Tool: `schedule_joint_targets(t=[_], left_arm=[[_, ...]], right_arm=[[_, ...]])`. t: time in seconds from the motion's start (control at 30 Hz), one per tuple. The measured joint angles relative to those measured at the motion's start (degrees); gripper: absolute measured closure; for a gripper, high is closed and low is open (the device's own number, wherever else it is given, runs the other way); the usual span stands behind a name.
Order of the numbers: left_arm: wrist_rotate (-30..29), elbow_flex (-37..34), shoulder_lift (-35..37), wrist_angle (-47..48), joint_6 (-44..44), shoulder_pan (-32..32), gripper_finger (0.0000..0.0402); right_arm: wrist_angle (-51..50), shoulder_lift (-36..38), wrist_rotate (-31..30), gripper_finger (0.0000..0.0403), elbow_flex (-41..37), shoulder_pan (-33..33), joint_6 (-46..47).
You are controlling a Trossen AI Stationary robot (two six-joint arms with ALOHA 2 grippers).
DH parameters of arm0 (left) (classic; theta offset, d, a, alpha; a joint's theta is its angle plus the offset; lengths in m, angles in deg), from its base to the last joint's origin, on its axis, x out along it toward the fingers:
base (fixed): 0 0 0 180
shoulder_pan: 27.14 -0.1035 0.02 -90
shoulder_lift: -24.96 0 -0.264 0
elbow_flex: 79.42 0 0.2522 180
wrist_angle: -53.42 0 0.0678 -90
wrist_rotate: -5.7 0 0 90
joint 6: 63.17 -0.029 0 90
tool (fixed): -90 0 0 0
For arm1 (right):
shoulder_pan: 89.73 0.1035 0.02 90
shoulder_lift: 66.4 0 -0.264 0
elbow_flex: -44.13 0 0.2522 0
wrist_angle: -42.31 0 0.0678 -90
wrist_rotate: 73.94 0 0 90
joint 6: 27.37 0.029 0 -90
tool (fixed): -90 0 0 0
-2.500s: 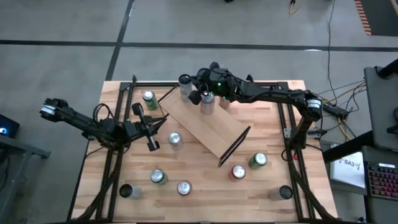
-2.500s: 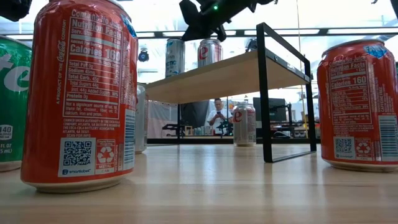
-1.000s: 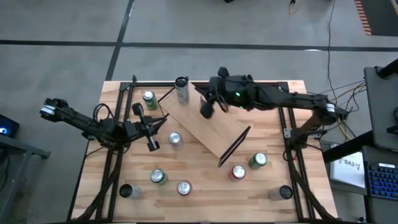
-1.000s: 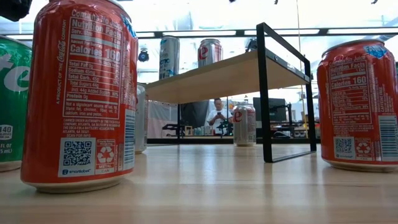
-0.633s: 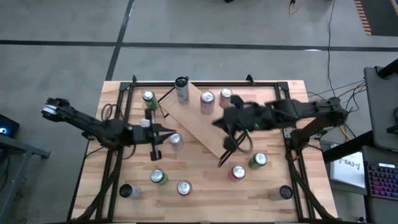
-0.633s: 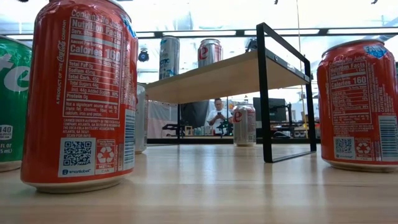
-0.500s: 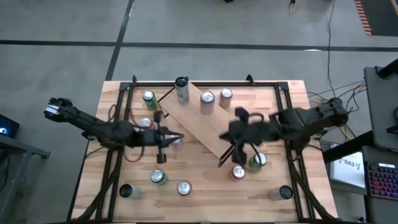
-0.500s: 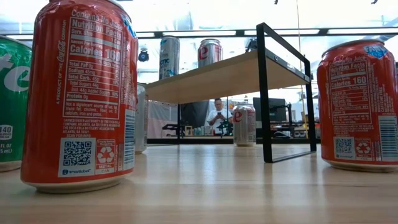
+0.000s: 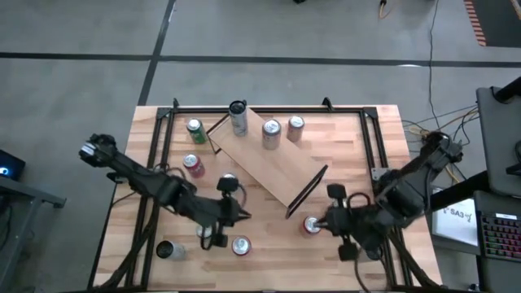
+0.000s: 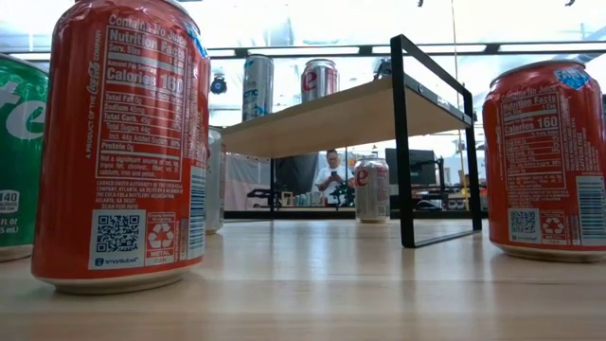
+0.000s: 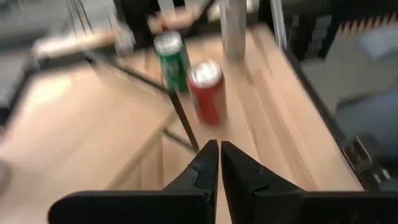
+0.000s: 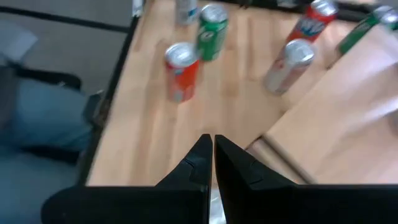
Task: Place canned beverage on shelf
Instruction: Put the bottom orange soda can on the shelf
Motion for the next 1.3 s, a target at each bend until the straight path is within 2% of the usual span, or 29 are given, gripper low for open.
schedule_joint_targets(t=[0.17, 0.33, 0.4, 0.57, 0.83, 0.97, 1.07, 1.2, 1.3], left_arm=[[0.48, 11.69, -8.33, 16.70, 6.36, 2.38, 0.0398], [9.12, 19.63, -15.77, 27.45, 10.64, 4.19, 0.0398], [11.57, 21.99, -18.36, 30.36, 12.08, 5.09, 0.0398], [11.95, 26.86, -23.19, 36.59, 13.40, 7.34, 0.0398], [9.94, 28.52, -25.48, 37.88, 16.20, 7.71, 0.0383], [8.96, 27.99, -25.48, 39.00, 18.46, 7.76, 0.0341], [6.83, 27.98, -25.38, 38.95, 21.06, 7.74, 0.0293], [5.97, 27.97, -25.50, 38.64, 22.95, 7.76, 0.0208], [2.14, 27.88, -25.52, 38.14, 23.67, 8.23, 0.0137]], right_arm=[[0.51, 0.00, -0.15, 0.0394, -3.42, 4.69, 4.41], [4.16, 0.02, -1.31, 0.0394, -7.34, 7.19, 6.96], [6.18, 0.02, -1.60, 0.0394, -8.50, 7.72, 7.02], [8.59, 0.02, -1.59, 0.0394, -10.02, 7.76, 6.85], [10.13, 0.02, -1.68, 0.0394, -10.31, 7.74, 6.74], [11.01, 0.02, -1.68, 0.0394, -10.31, 7.74, 6.67], [11.17, 0.02, -1.66, 0.0394, -10.31, 7.74, 6.65], [11.22, 0.02, -1.66, 0.0394, -10.31, 7.74, 6.65], [11.22, 0.02, -1.65, 0.0394, -10.31, 7.74, 6.65]])
